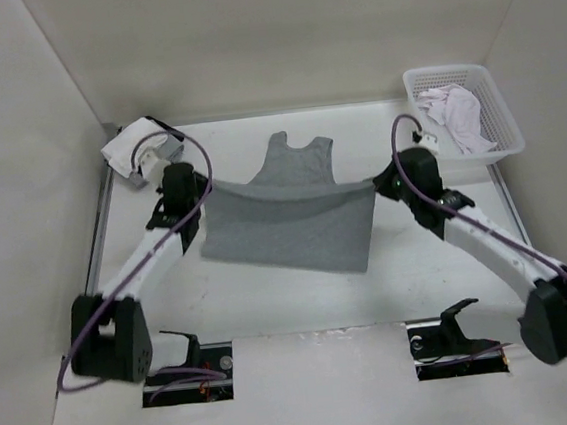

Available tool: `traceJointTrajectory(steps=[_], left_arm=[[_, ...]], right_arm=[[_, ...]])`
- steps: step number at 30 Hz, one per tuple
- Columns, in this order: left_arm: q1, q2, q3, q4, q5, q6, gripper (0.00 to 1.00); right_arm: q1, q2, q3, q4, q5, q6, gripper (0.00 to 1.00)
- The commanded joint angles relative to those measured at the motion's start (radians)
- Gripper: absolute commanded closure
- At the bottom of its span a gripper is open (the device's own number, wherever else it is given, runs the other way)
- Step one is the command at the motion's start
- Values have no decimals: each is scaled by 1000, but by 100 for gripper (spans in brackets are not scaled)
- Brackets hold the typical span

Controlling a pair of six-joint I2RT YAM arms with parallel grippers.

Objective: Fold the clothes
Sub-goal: Fold the tank top

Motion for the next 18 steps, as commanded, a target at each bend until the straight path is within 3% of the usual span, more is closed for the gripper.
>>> traceJointTrajectory(steps=[1,6,8,10,12,14,16,18], left_arm=[[27,233,258,262,10,13,98],[49,634,712,154,71,77,94],[61,760,851,80,105,87,80],[76,822,908,34,142,82,66],[92,784,846,34,160,62,59],[93,677,700,78,145,67,60],[84,518,468,161,124,51,64],[60,349,199,270,93,13,65]], right_arm=[[-120,164,192,230,-121,-80,100],[-245,514,500,226,-213,-54,100],[-256,660,647,194,-258,-56,86],[-257,766,753,146,-270,-46,62],[-254,771,755,123,-259,-55,48],[-233,699,641,165,-217,-62,45],[-190,586,466,237,-171,-54,48],[-136,469,282,336,-126,-40,62]])
